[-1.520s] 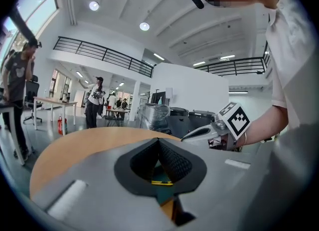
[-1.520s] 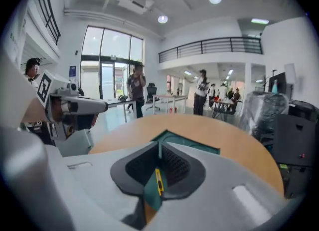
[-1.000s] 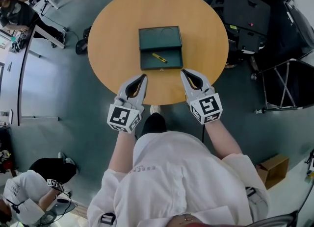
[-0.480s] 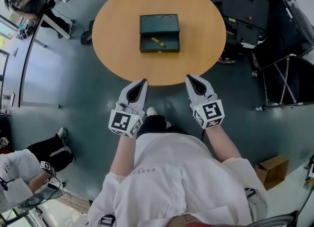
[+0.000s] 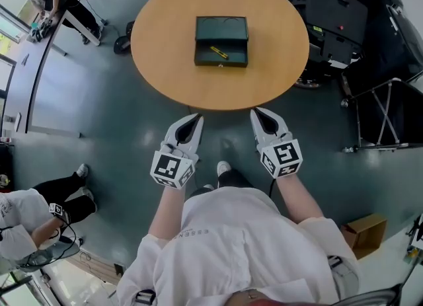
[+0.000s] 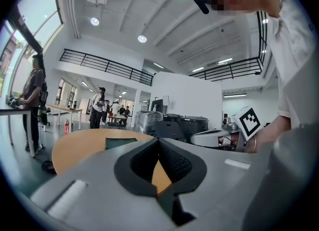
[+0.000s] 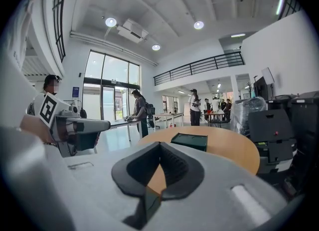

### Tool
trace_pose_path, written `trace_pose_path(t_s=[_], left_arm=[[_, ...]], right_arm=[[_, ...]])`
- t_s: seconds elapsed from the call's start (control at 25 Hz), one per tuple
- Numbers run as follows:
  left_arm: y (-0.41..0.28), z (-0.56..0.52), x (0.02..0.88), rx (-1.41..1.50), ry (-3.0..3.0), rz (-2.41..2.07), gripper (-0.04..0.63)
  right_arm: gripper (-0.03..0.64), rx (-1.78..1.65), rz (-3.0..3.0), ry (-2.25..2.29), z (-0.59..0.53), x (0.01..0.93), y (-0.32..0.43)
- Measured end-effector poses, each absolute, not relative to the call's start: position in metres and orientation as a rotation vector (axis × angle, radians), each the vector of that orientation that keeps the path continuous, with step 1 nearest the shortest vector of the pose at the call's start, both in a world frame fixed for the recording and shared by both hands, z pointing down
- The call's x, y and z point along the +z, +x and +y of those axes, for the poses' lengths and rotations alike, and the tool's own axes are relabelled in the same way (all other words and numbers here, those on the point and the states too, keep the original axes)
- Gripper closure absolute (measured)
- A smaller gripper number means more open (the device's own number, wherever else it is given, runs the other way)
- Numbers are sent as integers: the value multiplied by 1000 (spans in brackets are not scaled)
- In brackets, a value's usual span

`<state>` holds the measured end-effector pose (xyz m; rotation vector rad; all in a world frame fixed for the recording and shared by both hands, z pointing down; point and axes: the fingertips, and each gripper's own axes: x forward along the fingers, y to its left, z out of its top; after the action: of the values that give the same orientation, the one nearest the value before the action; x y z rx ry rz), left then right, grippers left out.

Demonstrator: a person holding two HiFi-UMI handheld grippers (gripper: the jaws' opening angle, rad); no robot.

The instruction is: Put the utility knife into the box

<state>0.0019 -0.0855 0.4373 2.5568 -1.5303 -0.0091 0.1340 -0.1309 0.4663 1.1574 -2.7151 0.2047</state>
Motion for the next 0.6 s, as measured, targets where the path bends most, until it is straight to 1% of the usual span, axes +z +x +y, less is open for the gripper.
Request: trace_pose_path(t_s=[0.16,0.4,0.6], left_arm=[[-5,-64,435,0,2558,-1520,591],[-33,-25,435,-7,2544,-1519,592],[-38,15,434,-39,2577,-1472,591]], right_arm=[[624,220,-2697,1156,-115,469,124],[624,221,-2672,1191,-75,466,107],[623,176,-2658,1214,-33,459,97]])
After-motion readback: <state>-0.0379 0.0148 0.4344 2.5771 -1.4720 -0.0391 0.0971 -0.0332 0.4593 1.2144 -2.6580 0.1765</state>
